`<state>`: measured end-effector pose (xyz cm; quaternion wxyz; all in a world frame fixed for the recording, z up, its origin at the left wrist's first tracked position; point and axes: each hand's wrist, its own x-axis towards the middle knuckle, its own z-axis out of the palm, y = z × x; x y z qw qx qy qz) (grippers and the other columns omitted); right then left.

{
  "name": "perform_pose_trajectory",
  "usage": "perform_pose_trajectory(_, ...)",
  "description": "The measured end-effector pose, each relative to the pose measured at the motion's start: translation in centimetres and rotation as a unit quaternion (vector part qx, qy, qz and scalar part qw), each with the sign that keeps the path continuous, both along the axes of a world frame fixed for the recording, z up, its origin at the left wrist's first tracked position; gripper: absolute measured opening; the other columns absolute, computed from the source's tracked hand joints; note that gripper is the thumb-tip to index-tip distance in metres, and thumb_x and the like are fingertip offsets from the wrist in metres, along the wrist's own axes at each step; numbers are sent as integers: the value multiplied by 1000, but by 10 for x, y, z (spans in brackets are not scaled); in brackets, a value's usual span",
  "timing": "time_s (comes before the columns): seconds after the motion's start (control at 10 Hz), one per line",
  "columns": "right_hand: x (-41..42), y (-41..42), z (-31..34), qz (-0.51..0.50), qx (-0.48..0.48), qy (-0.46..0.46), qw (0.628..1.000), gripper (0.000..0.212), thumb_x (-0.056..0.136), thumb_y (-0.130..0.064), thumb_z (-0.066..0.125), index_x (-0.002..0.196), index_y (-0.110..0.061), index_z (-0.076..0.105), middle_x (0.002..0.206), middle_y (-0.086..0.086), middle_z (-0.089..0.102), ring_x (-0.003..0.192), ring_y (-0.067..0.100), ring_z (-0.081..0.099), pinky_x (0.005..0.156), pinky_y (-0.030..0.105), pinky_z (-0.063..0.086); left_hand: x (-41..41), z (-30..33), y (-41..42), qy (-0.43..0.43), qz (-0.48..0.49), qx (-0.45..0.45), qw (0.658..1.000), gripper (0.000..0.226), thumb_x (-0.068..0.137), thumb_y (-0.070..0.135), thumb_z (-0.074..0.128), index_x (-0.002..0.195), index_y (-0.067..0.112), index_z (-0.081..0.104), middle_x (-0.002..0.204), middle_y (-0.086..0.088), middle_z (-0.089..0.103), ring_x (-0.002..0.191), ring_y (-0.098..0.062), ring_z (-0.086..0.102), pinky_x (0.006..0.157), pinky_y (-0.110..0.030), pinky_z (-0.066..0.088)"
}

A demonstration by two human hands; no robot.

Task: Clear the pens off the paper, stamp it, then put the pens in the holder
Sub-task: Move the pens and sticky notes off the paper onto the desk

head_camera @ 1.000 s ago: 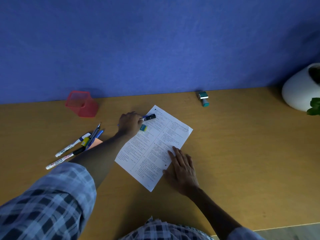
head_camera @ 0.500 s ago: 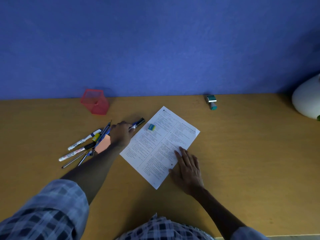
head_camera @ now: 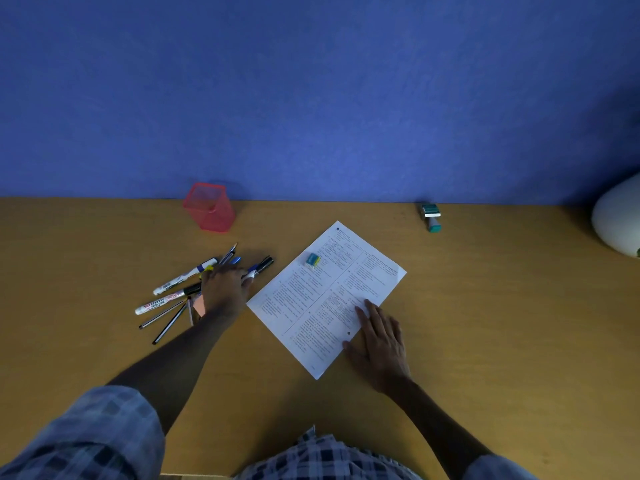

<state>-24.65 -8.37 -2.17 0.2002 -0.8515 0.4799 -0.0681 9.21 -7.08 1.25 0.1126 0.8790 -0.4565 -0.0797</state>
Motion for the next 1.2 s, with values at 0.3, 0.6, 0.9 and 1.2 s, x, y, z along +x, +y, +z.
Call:
perform_pose_trajectory(0.3, 0, -1, -3, -2, -7, -9, 1000, 76, 92, -68, 31, 153, -23, 22, 162, -4, 11, 150, 17, 9, 122, 44, 6, 8, -6, 19, -42, 0, -29, 999, 18, 85, 26, 65, 97, 15, 73, 103, -8, 68, 103, -31, 58, 92, -43, 39)
perform_pose_trajectory(0.6, -1, 0, -4, -5, 0, -16, 1000, 76, 91, -69, 28, 153, -25, 21, 162, -6, 10, 150, 17, 10, 123, 47, 9, -18, 3, -7, -33, -68, -65, 995, 40, 77, 27, 71, 114, 11, 66, 115, -9, 65, 116, -33, 54, 100, -47, 38)
perform_pose_trajectory(0.9, 0, 0, 1, -6, -3, -16, 1000, 76, 90, -70, 27, 153, -28, 18, 159, -12, -1, 148, 11, 0, 121, 39, -3, -63, 14, -61, 40, -256, -40, 965, 44, 91, 18, 63, 133, 11, 53, 135, -5, 56, 123, -26, 52, 91, -39, 51)
perform_pose_trajectory(1.2, -1, -2, -5, -8, -3, -4, 1000, 77, 91, -71, 26, 153, -27, 18, 160, -10, 0, 149, 10, 0, 122, 40, 0, -79, 4, -81, 19, -328, -11, 944, 33, 92, 2, 56, 124, 6, 65, 127, -2, 62, 123, -21, 51, 93, -36, 51)
